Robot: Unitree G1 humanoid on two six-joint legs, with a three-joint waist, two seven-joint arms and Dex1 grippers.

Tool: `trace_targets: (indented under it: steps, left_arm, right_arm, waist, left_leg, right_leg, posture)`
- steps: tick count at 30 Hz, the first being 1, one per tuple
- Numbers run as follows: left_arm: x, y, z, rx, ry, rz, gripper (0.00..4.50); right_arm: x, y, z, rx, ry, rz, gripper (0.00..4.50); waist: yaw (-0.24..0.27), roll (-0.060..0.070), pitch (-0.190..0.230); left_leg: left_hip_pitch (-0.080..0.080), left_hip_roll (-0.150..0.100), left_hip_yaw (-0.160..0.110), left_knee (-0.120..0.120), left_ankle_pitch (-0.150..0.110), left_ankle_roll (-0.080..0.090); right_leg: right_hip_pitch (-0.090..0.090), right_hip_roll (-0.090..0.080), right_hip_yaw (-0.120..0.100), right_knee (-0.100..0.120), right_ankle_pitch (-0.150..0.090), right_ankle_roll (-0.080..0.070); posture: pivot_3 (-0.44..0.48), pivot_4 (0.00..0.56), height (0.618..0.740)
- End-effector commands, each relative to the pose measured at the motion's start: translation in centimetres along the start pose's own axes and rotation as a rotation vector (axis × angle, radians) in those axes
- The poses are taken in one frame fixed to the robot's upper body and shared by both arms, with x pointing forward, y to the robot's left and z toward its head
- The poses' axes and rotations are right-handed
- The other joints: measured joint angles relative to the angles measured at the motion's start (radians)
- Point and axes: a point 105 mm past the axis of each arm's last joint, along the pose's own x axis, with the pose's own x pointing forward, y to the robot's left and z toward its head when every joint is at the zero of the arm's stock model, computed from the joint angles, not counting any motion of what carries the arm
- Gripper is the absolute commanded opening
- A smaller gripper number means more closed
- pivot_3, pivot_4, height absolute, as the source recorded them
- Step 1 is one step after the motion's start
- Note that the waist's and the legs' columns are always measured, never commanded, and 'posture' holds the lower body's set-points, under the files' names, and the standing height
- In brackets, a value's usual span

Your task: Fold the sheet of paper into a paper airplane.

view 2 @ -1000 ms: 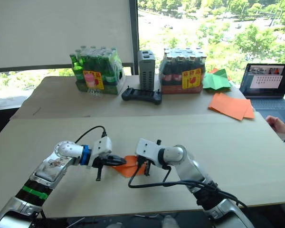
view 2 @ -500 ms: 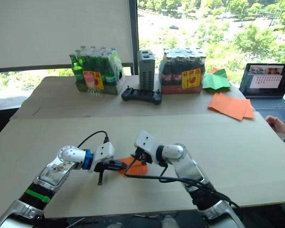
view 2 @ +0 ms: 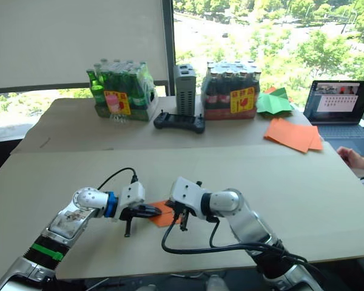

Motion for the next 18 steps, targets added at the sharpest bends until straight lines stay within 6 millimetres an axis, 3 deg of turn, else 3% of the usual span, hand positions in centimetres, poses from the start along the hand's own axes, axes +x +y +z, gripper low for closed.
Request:
trace_targets:
  steps: [1,10,18]
  left_arm:
    - [0.0,-0.4,-1.2,-0.042,0.04,0.002,0.05]
    - [-0.2,-0.4,-1.2,-0.046,0.046,0.015,0.05]
    - [-0.2,-0.2,-1.6,-0.035,0.069,0.029,0.05]
  right_arm:
    - [0.3,-0.1,-0.4,-0.047,0.016,-0.01,0.02]
    - [0.8,0.4,-2.9,-0.004,0.106,-0.005,0.02]
    - [-0.1,0.0,-5.4,0.016,0.222,-0.043,0.02]
  waist:
    - [0.0,0.0,0.0]
    - [-0.002,0.0,0.0]
    - [0.0,0.0,0.0]
  left_leg:
    - [0.0,0.0,0.0,0.0,0.0,0.0]
    - [0.0,0.0,0.0,0.0,0.0,0.0]
    - [0.004,0.0,0.0,0.0,0.0,0.0]
  right_leg:
    - [0.0,0.0,0.0,0.0,0.0,0.0]
    - [0.0,0.0,0.0,0.0,0.0,0.0]
    - [0.004,0.0,0.0,0.0,0.0,0.0]
  posture:
    - [0.0,0.15,0.723]
    - [0.0,0.15,0.723]
    - [0.0,0.15,0.723]
